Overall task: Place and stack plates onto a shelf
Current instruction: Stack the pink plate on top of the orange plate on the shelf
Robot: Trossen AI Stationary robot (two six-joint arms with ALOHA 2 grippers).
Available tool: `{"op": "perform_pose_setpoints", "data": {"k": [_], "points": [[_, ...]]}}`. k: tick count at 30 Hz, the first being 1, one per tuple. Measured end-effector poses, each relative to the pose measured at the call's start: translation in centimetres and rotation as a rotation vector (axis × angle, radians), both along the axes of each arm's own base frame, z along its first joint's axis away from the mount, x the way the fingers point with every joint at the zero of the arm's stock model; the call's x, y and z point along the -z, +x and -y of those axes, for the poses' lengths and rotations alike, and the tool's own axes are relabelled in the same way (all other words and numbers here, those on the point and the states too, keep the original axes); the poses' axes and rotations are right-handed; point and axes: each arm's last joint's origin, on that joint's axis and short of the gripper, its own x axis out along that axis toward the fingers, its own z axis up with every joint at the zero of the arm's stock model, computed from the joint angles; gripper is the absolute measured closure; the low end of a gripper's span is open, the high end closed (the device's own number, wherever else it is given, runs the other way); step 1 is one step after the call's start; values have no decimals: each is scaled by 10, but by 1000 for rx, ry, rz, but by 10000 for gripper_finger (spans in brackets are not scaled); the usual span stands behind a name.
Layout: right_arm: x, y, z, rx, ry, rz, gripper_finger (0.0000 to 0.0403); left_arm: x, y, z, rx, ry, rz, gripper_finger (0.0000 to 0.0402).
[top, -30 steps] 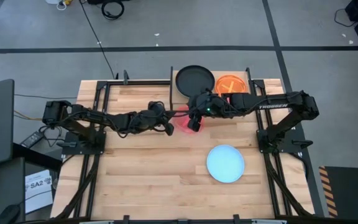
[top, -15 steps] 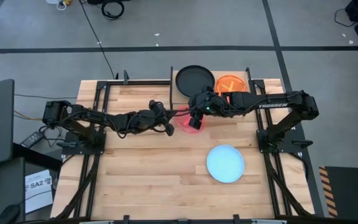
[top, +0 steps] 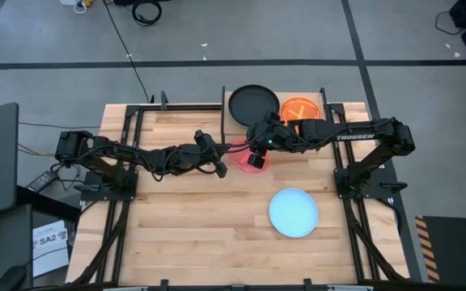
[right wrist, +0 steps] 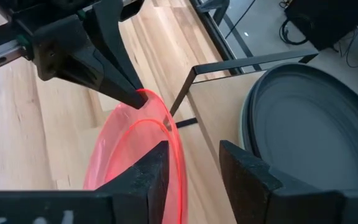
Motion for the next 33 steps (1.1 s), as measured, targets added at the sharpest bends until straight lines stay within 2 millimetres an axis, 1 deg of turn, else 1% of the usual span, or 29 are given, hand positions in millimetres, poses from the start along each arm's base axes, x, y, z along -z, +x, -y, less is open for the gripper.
{"op": "perform_pose_setpoints", "data": {"k": [5, 16, 18, 25, 33], "points": [[0, 0, 0, -1, 2, 1, 286, 0, 0, 0, 0, -2, 1, 395], [0, 0, 0, -8, 8, 2, 382, 0, 0, 0, -1, -2, 1, 395], [0, 0, 0, -8, 8, 2, 394, 0, 0, 0, -2, -2, 1, 395], [0, 0, 0, -8, 8, 2, 388, 0, 0, 0, -2, -4, 2, 392], [0, 0, 0, -7, 8, 3, 397, 0, 0, -1, -4, -12, 11, 362]]}}
